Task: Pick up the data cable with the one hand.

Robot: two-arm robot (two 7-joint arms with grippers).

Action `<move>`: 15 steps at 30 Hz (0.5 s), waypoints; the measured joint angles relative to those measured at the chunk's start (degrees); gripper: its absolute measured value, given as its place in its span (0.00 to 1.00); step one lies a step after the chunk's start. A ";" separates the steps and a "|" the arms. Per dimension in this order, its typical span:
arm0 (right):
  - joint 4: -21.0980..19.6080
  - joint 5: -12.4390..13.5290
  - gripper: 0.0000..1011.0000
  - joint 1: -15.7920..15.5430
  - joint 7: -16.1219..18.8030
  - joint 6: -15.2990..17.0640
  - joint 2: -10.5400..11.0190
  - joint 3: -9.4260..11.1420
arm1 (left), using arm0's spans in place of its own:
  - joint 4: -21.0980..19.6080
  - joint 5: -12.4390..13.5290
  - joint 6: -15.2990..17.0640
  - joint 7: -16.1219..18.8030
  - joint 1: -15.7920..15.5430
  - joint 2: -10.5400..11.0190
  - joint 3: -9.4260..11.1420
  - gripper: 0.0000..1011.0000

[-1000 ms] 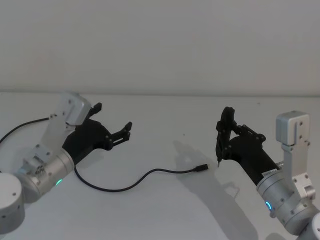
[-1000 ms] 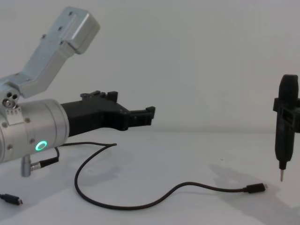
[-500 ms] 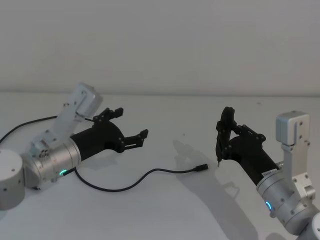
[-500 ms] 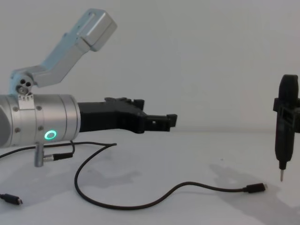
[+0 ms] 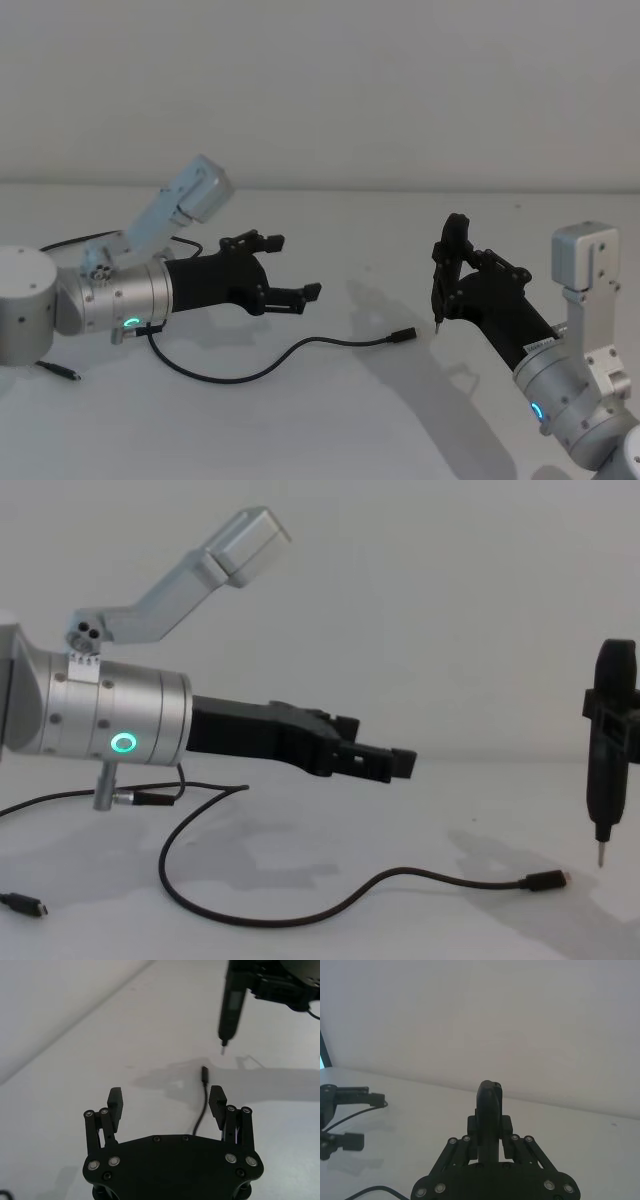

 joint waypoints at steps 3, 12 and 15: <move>0.00 0.00 0.27 0.00 0.00 0.00 0.00 0.00 | 2.14 0.01 0.63 -3.03 -2.32 -0.25 1.56 0.99; 0.00 0.00 0.27 0.00 0.00 0.00 0.00 0.00 | 9.49 1.96 1.32 -13.10 -9.88 -1.74 7.21 0.99; 0.00 0.00 0.27 0.00 0.00 0.00 0.00 0.00 | 11.31 2.67 1.22 -15.02 -11.66 -2.25 8.75 0.99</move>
